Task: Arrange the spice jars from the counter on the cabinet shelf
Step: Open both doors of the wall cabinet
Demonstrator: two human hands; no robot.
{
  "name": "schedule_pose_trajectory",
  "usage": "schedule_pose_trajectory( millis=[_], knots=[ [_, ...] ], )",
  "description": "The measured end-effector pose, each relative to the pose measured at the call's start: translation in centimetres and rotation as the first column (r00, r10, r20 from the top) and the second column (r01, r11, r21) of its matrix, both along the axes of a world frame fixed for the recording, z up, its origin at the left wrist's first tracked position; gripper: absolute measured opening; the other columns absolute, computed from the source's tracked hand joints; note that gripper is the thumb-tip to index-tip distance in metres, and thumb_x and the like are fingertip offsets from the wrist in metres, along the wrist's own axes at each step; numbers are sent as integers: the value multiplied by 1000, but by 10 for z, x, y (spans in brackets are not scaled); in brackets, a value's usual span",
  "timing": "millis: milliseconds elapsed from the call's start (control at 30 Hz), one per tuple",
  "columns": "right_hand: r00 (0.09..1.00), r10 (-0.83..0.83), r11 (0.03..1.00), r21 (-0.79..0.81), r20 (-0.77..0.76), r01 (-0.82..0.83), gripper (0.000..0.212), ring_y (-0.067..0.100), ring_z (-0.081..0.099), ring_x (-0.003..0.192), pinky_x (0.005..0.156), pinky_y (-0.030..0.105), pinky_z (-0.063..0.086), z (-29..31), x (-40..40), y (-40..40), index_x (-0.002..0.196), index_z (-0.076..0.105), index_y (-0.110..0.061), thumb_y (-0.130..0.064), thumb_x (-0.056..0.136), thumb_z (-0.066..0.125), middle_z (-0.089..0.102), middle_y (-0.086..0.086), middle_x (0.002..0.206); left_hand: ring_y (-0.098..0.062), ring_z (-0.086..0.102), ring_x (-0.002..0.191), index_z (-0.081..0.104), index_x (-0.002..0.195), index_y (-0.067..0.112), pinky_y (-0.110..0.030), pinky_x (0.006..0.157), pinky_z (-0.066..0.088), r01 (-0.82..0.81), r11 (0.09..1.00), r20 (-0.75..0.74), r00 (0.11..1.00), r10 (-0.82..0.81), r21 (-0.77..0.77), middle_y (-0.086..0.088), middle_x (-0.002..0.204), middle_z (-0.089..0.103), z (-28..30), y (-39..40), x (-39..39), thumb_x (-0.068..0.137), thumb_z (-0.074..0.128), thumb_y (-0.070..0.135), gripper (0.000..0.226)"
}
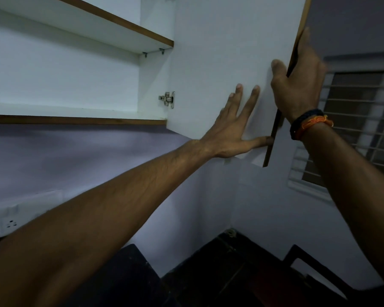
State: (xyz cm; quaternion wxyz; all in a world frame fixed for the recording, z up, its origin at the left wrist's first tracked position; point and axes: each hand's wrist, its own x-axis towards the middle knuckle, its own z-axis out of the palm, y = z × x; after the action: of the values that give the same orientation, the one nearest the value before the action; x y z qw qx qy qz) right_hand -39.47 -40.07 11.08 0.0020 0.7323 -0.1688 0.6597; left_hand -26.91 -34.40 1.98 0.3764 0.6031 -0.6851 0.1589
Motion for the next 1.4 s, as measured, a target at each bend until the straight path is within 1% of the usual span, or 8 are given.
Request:
schedule_pose_trajectory(
  millis=[233,433,567,667,767,867,1200,1400],
  knots=[
    [994,-106,981,161,-14,107,76,23,36,142,118,31,32,-9,-9,-45,157,18,-10,-9,93,60,39,9,153,-36,-20,151,-14,158,29,-65,119,15,-62,989,170,985,39,131,-9,163,-31,-7,-33,1,80,77,43,120],
    [969,-246,955,168,-24,246,82,25,33,143,104,19,25,-25,-7,-82,159,9,-14,-5,95,58,29,11,159,-36,-20,152,-13,158,28,-63,119,22,-115,980,255,964,71,164,-8,163,-30,-12,-67,6,81,75,35,118],
    [919,-388,920,29,-68,391,76,23,30,146,96,13,24,-32,0,-88,159,9,-9,-4,97,54,11,13,166,-36,-19,152,-13,158,27,-65,117,23,-147,982,280,954,109,119,-8,163,-29,-18,-75,11,77,77,30,121],
    [838,-530,848,-106,-128,520,68,34,17,151,109,27,34,-42,5,-89,158,13,-8,-13,101,49,0,22,165,-35,-20,152,-16,158,28,-67,119,12,-158,979,301,947,114,125,-7,163,-30,-18,-77,20,76,76,26,123],
    [750,-640,767,-180,-165,616,65,42,4,152,118,44,25,-51,7,-90,157,11,-4,-22,103,41,0,30,162,-33,-21,152,-17,157,28,-67,118,10,-152,975,321,942,92,165,-5,163,-31,-15,-75,23,78,75,25,121],
    [726,-668,742,-211,-164,636,65,44,1,151,124,49,10,-52,10,-91,156,7,0,-24,103,35,1,34,160,-32,-22,151,-18,156,29,-67,118,17,-139,964,298,952,68,225,-2,162,-33,-11,-70,26,80,74,22,120],
    [689,-701,713,-219,-185,666,77,49,4,149,121,60,8,-55,32,-61,153,19,1,-7,81,47,4,34,160,-33,-13,154,-13,159,25,-52,125,10,-221,923,287,949,130,314,-6,165,-23,-9,-31,49,85,71,26,112],
    [793,-560,822,-279,-240,496,68,45,5,151,121,60,7,-68,69,-29,147,35,-6,-15,81,48,14,26,162,-30,-8,155,-3,161,20,-47,124,8,-369,888,363,894,261,273,-6,168,-12,1,16,84,87,69,33,103]
  ],
)
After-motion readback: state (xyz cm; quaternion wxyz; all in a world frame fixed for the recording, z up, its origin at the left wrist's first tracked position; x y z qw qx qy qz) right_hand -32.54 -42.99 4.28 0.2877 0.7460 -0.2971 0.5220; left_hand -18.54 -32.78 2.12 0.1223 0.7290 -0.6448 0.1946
